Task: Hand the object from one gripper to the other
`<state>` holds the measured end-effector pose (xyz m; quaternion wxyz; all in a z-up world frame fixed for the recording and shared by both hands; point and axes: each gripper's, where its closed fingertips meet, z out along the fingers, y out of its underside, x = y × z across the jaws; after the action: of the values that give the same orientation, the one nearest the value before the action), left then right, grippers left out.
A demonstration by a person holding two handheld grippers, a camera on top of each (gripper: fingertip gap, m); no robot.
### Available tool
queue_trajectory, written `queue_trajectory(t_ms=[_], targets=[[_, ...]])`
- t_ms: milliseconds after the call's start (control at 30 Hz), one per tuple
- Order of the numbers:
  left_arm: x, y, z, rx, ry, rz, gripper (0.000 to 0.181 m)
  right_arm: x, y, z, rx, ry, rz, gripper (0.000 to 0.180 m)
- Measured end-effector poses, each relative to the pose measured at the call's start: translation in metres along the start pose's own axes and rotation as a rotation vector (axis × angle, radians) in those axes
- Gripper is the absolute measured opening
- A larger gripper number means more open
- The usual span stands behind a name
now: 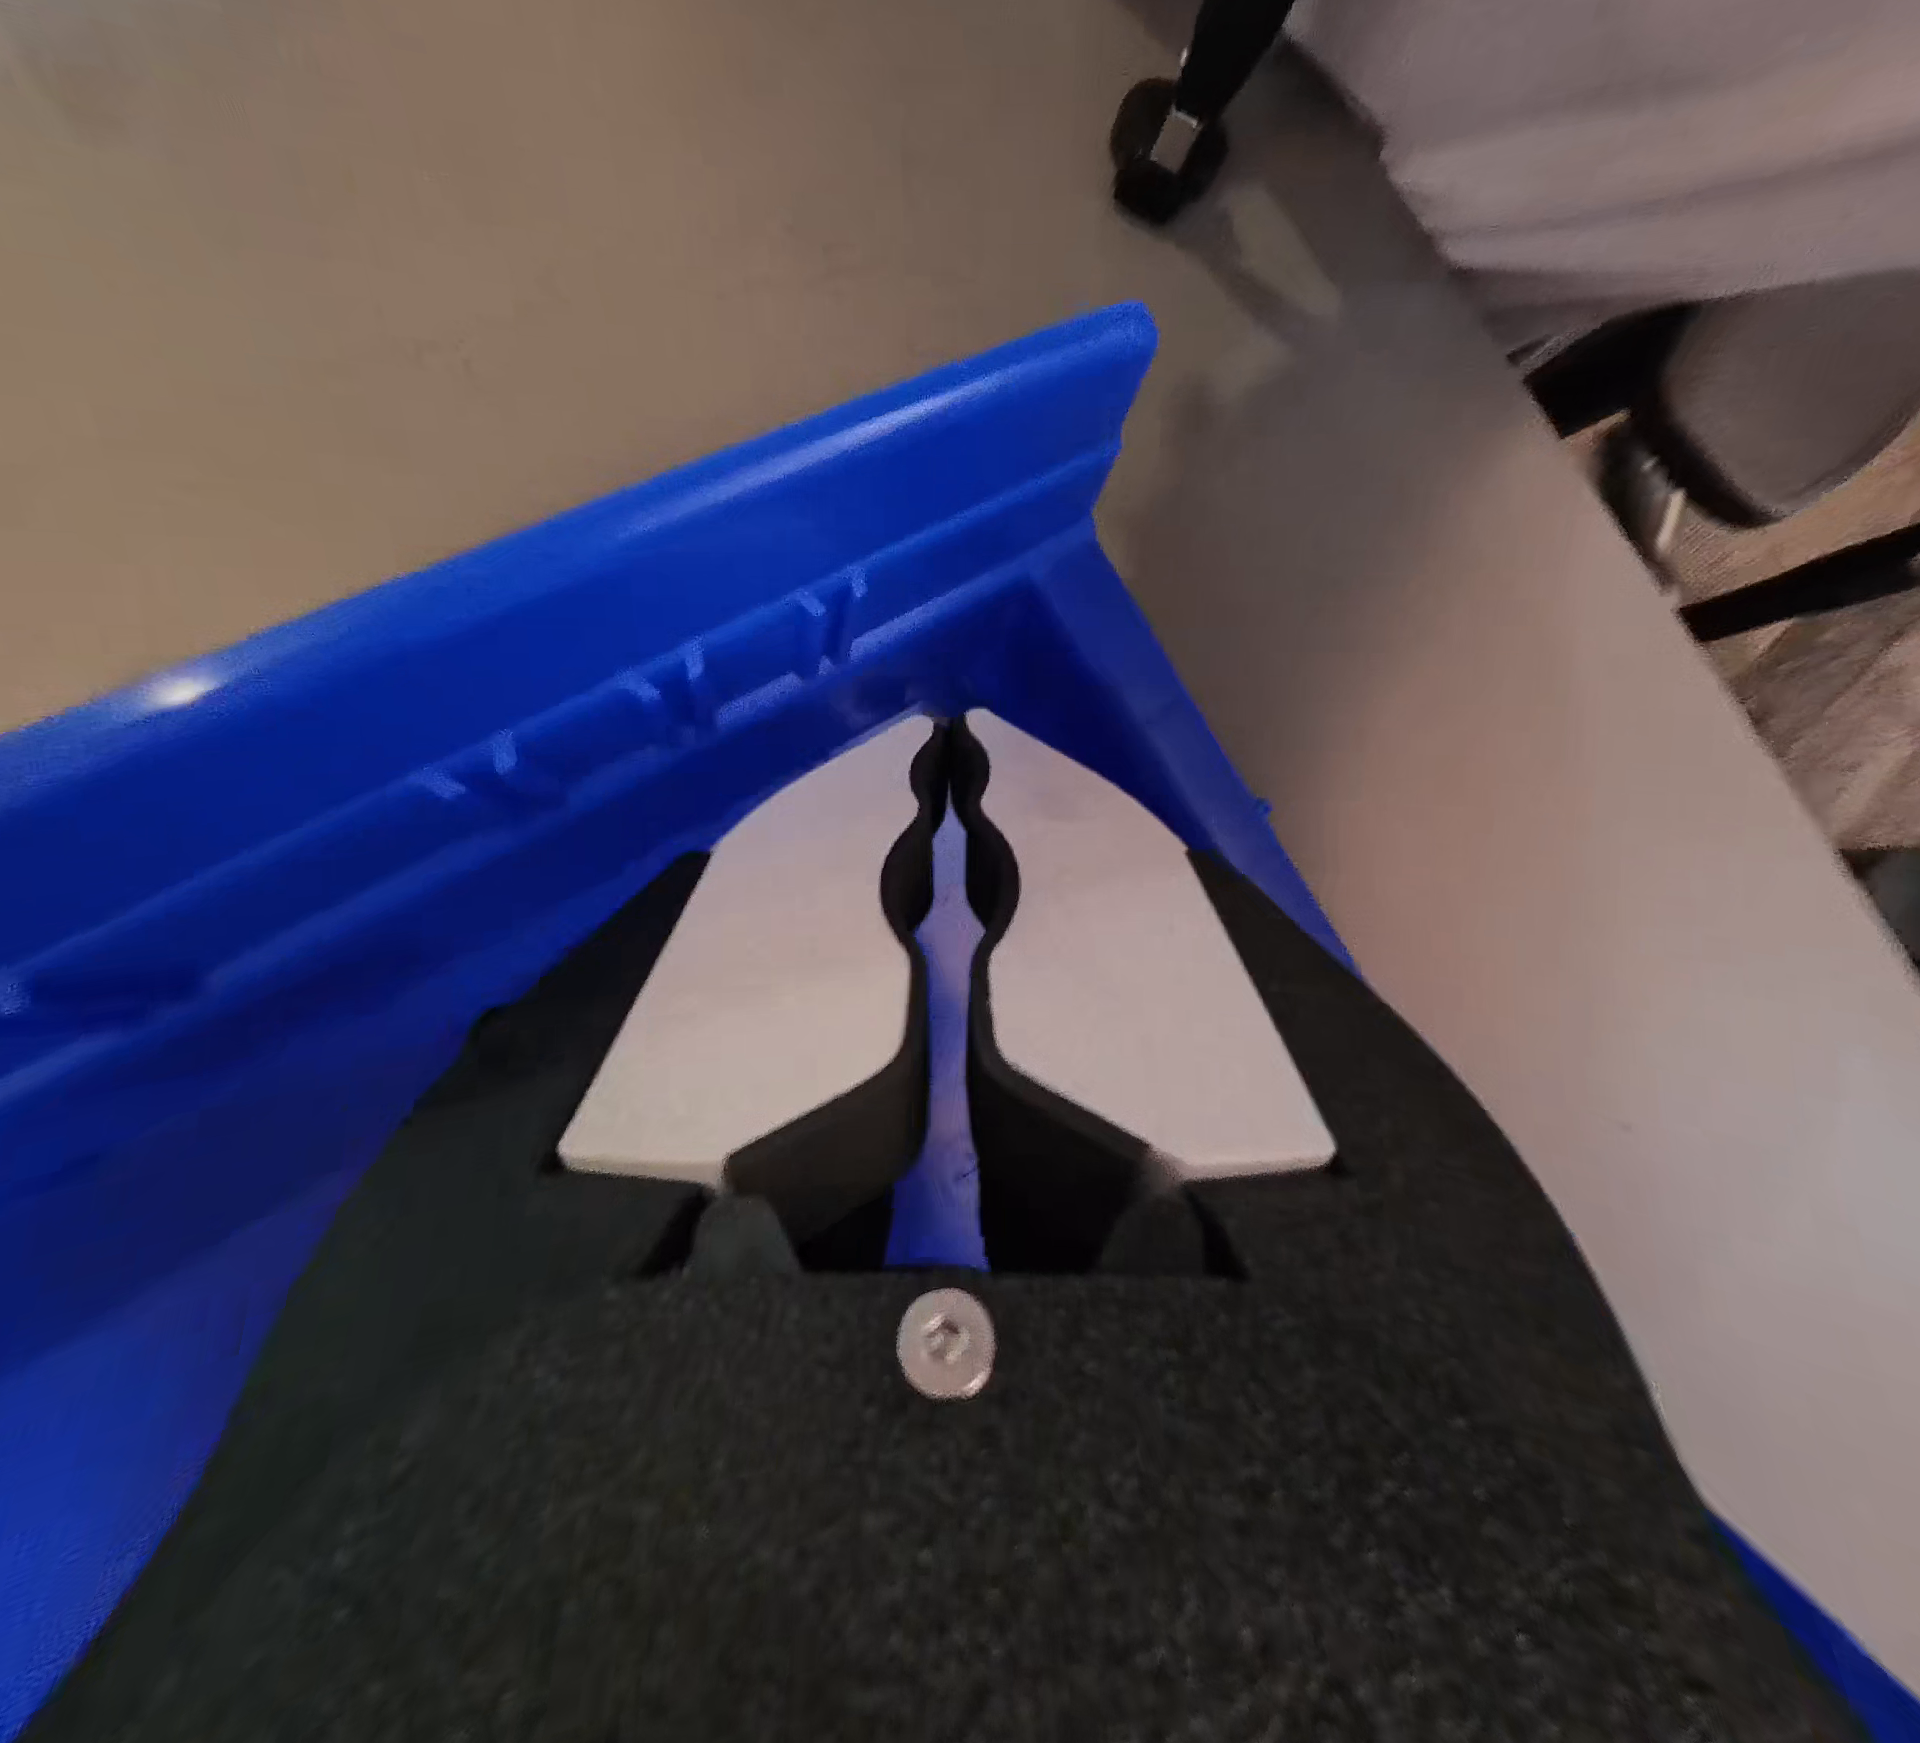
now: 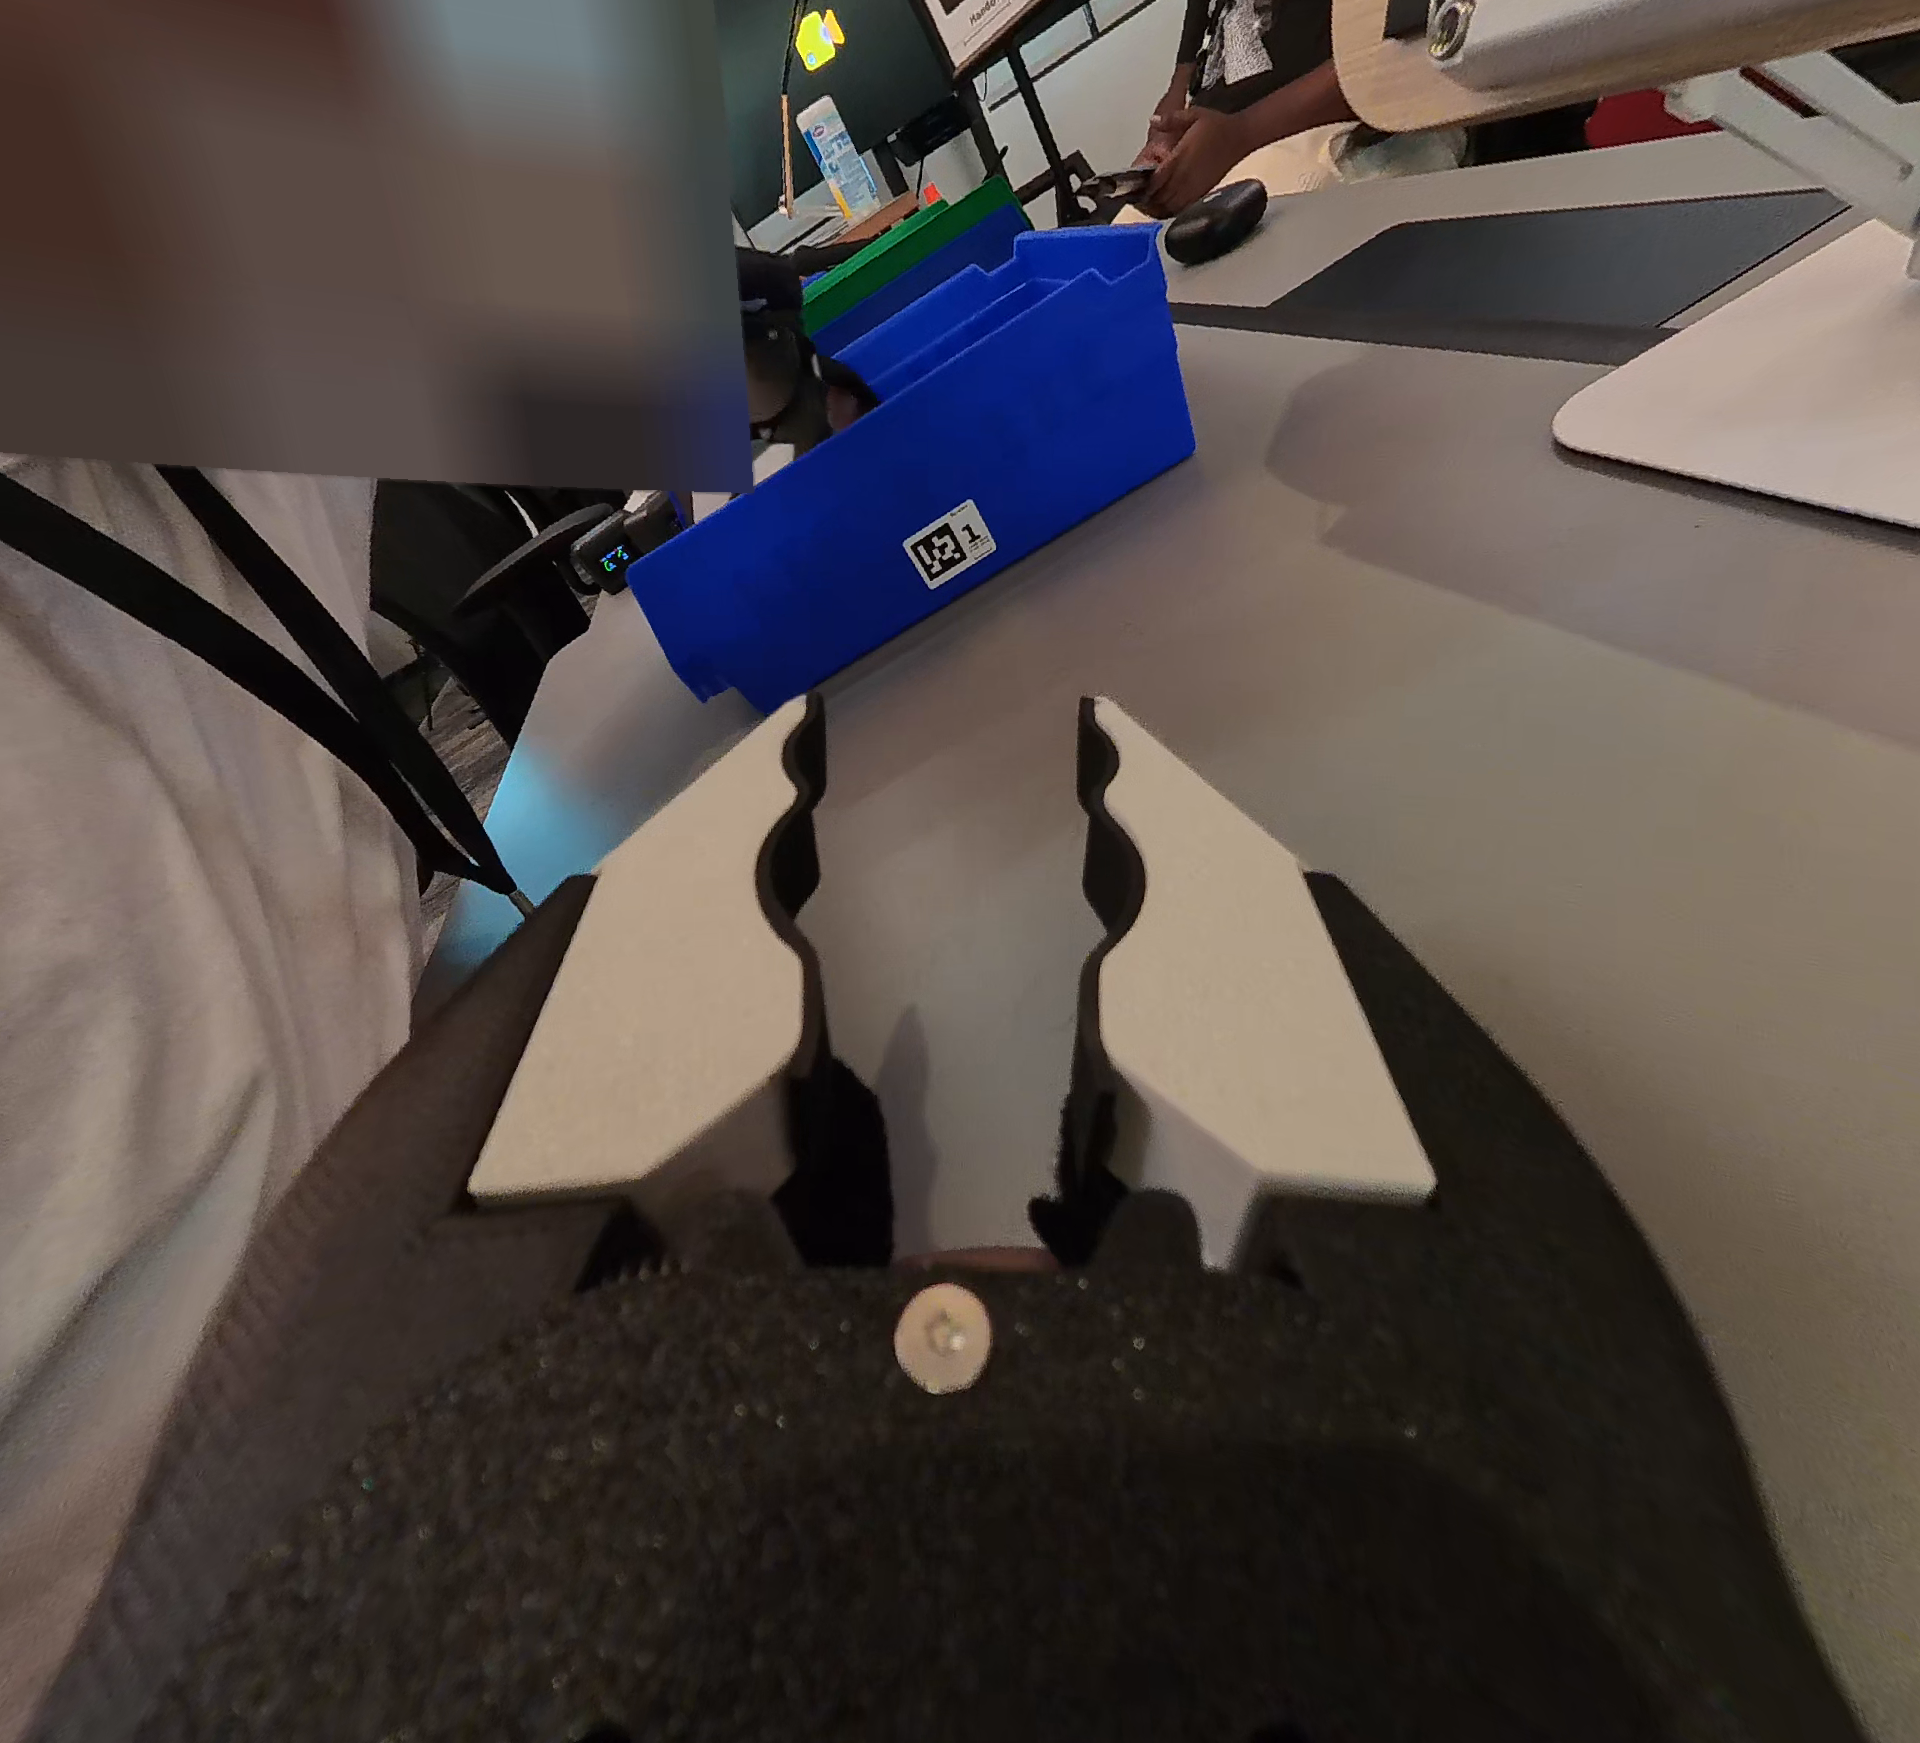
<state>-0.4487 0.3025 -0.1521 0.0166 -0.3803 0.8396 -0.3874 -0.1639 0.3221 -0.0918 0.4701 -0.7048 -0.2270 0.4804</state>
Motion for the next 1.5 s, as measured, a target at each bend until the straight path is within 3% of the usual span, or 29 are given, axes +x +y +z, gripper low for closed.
queue_trajectory(t_ms=[167, 267, 633, 1000, 1333, 1500], targets=[[-0.005, 0.011, 0.014, -0.056, -0.056, 0.049, 0.023, 0.0, 0.005, 0.002, -0.021, -0.004, 0.003, 0.049], [-0.006, 0.017, 0.019, -0.084, -0.053, 0.044, 0.027, 0.0, 0.008, 0.003, -0.035, -0.005, 0.002, 0.049], [-0.004, 0.018, 0.029, -0.055, -0.046, 0.126, 0.013, 0.0, 0.014, 0.005, -0.058, -0.016, 0.02, 0.049], [-0.01, 0.024, 0.017, -0.191, -0.149, 0.073, 0.012, -0.005, 0.005, 0.007, -0.046, -0.02, 0.0, 0.048], [-0.051, 0.028, -0.07, -0.527, -0.708, -0.072, 0.011, -0.039, -0.002, 0.03, -0.109, -0.181, -0.074, 0.049], [-0.085, -0.015, -0.104, -0.567, -1.058, -0.079, 0.011, -0.052, 0.015, 0.035, -0.115, -0.224, -0.035, 0.048]])
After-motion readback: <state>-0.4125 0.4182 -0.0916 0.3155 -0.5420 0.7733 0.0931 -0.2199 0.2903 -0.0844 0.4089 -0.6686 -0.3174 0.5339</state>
